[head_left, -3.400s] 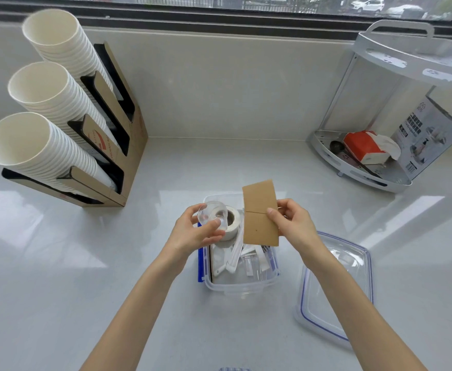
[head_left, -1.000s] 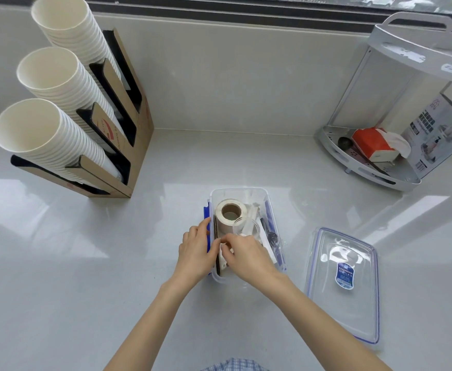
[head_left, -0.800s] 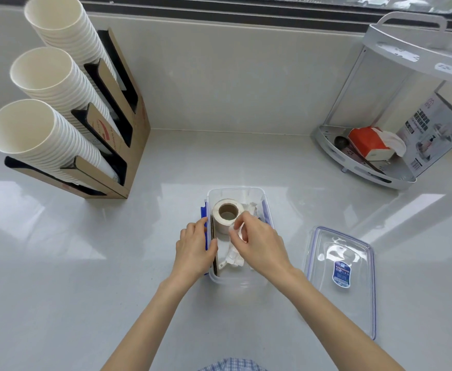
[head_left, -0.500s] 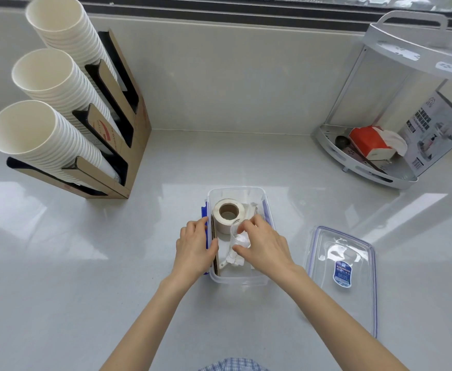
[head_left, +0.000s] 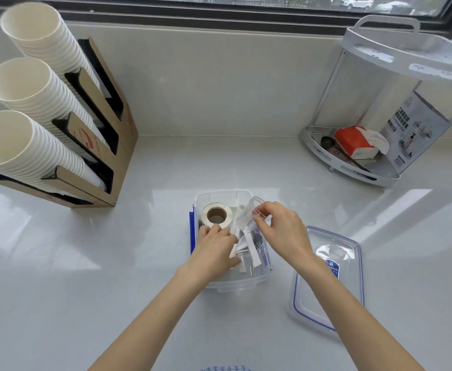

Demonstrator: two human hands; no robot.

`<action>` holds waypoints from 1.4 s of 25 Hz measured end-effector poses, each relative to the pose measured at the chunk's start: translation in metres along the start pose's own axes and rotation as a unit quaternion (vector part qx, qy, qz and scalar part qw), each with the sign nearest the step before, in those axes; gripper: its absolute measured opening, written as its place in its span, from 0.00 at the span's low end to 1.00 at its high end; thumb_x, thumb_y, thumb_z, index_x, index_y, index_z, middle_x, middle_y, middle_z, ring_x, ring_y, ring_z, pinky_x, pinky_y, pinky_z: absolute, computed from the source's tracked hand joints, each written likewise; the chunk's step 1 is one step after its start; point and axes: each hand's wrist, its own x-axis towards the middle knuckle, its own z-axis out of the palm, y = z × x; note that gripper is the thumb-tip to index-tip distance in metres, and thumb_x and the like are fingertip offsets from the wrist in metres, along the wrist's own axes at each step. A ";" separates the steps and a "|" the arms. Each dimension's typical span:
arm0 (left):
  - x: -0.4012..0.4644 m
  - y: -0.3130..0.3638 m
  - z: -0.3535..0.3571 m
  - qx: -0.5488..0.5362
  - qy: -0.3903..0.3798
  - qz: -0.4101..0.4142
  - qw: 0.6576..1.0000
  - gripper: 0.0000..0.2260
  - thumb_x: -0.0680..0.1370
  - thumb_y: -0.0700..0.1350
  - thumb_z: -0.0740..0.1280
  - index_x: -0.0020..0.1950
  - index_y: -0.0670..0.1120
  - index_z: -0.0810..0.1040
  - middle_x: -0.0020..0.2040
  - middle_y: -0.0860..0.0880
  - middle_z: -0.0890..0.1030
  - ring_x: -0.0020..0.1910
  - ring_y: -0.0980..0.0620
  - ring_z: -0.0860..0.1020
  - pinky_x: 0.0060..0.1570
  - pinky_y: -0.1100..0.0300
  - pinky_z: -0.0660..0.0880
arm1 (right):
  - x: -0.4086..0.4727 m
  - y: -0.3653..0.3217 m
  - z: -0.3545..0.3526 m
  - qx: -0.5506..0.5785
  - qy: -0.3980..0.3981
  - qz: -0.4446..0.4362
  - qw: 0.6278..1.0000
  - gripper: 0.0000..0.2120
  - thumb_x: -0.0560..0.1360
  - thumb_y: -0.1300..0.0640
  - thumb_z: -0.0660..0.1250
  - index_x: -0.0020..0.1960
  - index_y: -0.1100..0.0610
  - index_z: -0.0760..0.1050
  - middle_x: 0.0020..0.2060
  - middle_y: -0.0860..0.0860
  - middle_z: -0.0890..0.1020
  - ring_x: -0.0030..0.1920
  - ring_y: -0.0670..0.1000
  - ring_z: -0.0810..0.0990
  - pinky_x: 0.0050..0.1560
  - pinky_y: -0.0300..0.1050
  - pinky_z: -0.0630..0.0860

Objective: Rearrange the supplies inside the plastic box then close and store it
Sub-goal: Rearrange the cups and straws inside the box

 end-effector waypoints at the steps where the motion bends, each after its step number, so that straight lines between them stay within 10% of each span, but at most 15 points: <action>1: 0.002 0.004 0.003 0.004 -0.023 0.004 1.000 0.20 0.75 0.53 0.63 0.65 0.47 0.71 0.64 0.48 0.75 0.66 0.47 0.66 0.65 0.53 0.58 | -0.001 0.002 -0.001 0.006 0.001 0.001 1.000 0.10 0.77 0.53 0.59 0.53 0.53 0.77 0.51 0.50 0.81 0.43 0.52 0.74 0.44 0.46 0.71; 14: -0.019 -0.006 -0.003 -0.297 0.065 -0.011 0.953 0.04 0.74 0.43 0.65 0.48 0.45 0.73 0.51 0.48 0.77 0.54 0.49 0.75 0.54 0.59 0.70 | -0.007 0.001 -0.001 0.103 -0.012 -0.051 0.993 0.08 0.77 0.57 0.60 0.50 0.57 0.76 0.47 0.51 0.80 0.38 0.49 0.73 0.46 0.44 0.72; 29: -0.032 -0.014 -0.018 -0.375 0.164 -0.037 0.912 0.31 0.72 0.42 0.68 0.71 0.50 0.59 0.55 0.53 0.62 0.50 0.54 0.70 0.47 0.73 0.65 | -0.011 -0.019 0.012 0.036 -0.125 -0.209 0.969 0.12 0.77 0.56 0.61 0.58 0.55 0.78 0.44 0.46 0.74 0.43 0.42 0.67 0.48 0.32 0.62; 35: -0.037 -0.026 -0.017 -0.391 0.200 -0.080 0.895 0.22 0.72 0.42 0.69 0.65 0.49 0.69 0.55 0.52 0.64 0.47 0.56 0.71 0.51 0.70 0.66 | -0.002 -0.018 0.013 0.144 -0.081 -0.050 0.985 0.14 0.78 0.59 0.57 0.61 0.57 0.73 0.52 0.50 0.74 0.46 0.45 0.75 0.53 0.34 0.72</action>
